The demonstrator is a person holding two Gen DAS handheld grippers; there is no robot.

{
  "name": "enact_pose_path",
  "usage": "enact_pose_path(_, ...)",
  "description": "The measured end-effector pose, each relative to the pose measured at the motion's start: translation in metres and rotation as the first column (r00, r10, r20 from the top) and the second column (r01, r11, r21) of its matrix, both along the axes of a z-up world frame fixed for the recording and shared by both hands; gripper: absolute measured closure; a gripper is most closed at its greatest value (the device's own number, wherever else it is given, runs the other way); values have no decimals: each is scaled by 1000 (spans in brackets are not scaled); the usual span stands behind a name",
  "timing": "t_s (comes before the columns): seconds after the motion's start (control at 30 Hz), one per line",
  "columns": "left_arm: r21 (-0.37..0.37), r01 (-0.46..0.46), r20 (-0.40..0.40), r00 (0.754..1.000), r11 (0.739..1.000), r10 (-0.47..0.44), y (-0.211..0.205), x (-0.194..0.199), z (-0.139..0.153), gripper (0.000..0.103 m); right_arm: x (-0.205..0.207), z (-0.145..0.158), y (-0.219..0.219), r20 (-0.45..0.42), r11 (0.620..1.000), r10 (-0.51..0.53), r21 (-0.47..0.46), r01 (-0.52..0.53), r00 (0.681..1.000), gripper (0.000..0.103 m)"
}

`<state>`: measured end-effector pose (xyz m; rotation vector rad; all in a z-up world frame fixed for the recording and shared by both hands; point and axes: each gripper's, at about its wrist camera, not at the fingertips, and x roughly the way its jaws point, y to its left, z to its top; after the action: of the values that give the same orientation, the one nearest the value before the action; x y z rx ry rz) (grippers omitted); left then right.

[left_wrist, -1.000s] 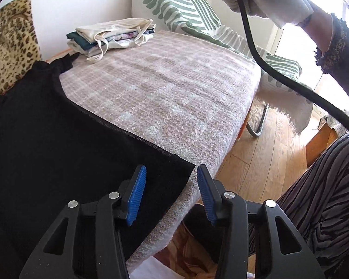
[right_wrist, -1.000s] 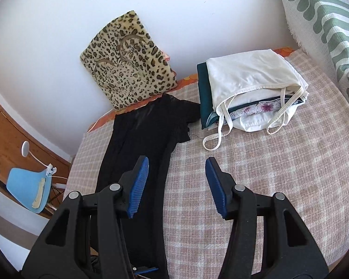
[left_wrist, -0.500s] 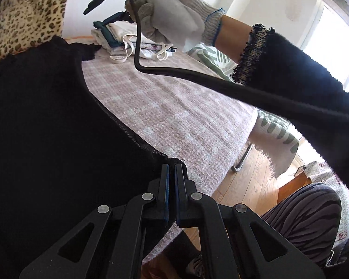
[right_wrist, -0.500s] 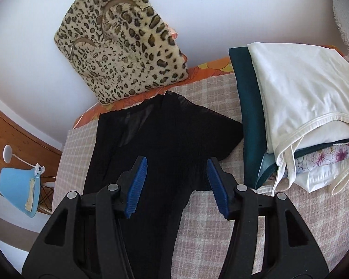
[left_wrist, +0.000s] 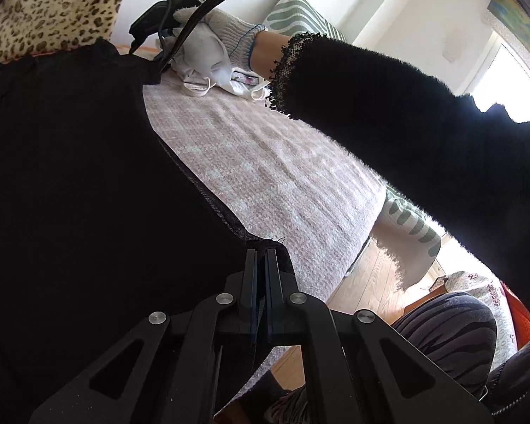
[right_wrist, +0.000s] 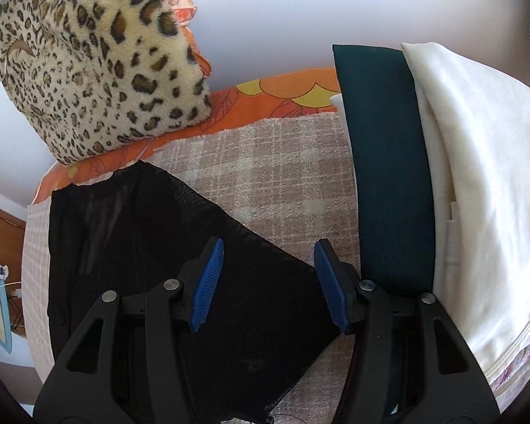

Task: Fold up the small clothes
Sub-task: 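Grasp the same side edge by the collar with the right gripper while the left gripper holds the hem, then fold the held edge lengthwise over the shirt with both grippers, then release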

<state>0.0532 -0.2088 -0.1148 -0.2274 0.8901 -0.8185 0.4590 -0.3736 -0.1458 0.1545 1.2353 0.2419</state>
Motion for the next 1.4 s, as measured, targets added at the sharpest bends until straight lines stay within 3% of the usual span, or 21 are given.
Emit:
enact_pose_path(0.3,-26,1,-3,1000,1000,-1,3,-2,-1,102,5,-5,14,5,986,97,-139,-95,995,46)
enact_pose_path(0.33,-27,1,-2,1000,1000,-1,3,-1,-1,102,2,-6,18,16,980,108,-169,-104,994,51)
enact_pose_path(0.4,-25,-7,4,1000,1000,7,5,-1,0,102,0,-5,20,30,975,119,-194,-111,992,70)
enact_pose_path(0.43,-29,-14,4,1000,999,14,7,0,0,102,-1,-4,19,27,978,115,-179,-109,993,94)
enact_pose_path(0.47,-33,-22,4,1000,999,22,9,0,0,102,-1,-3,17,21,982,102,-163,-97,995,97)
enact_pose_path(0.8,-81,-114,-3,993,990,114,35,-3,5,102,-5,50,22,84,997,58,-53,-54,995,101)
enact_pose_path(1.03,-91,-178,-20,984,980,177,59,-13,3,102,-11,87,56,118,996,83,-20,-81,990,101)
enact_pose_path(1.4,-91,-270,-45,963,959,266,94,-26,-2,102,-20,81,158,101,977,203,-85,-195,974,101)
